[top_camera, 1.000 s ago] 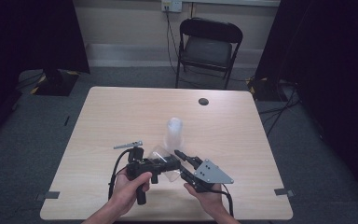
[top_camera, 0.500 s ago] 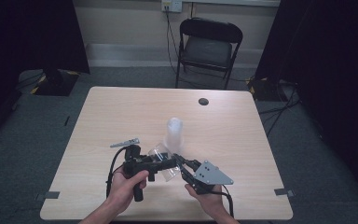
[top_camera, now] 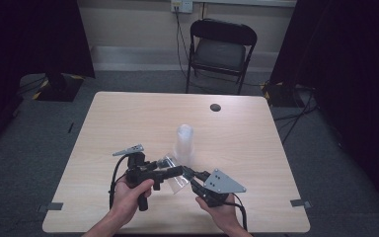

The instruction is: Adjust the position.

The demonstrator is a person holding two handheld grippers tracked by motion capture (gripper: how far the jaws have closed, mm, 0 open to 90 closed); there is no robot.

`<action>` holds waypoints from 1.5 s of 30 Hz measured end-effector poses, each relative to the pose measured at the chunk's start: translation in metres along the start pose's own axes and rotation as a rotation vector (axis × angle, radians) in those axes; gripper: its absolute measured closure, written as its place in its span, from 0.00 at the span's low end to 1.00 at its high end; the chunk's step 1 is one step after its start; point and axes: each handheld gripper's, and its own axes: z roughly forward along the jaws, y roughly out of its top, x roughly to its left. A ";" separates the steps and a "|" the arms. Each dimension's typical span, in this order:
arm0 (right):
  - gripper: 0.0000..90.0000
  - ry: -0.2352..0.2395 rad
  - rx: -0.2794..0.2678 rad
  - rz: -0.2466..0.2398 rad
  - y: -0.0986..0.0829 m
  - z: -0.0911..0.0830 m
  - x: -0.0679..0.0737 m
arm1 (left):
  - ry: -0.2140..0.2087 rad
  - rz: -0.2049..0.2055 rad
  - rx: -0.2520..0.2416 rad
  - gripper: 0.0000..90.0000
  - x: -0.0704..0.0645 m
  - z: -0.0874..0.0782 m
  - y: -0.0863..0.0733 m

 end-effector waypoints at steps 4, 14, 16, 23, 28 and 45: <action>0.98 0.009 0.009 0.008 -0.001 0.000 0.000 | 0.002 0.009 0.007 0.17 0.001 0.000 0.000; 0.98 0.027 0.053 0.026 -0.002 -0.001 -0.002 | 0.095 0.146 -0.033 0.17 -0.002 -0.004 0.002; 0.98 0.033 0.061 0.032 -0.003 0.000 -0.003 | 0.113 0.171 -0.027 0.18 -0.002 -0.005 0.002; 0.97 0.044 0.109 0.035 -0.005 0.000 -0.010 | 0.187 0.204 -0.035 0.18 -0.001 -0.006 0.003; 0.98 0.033 0.140 0.063 -0.006 -0.001 -0.019 | 0.209 0.234 -0.041 0.18 -0.002 -0.007 0.004; 0.98 0.045 0.273 0.175 -0.003 -0.003 -0.049 | 0.270 0.391 0.005 0.19 -0.010 -0.009 -0.001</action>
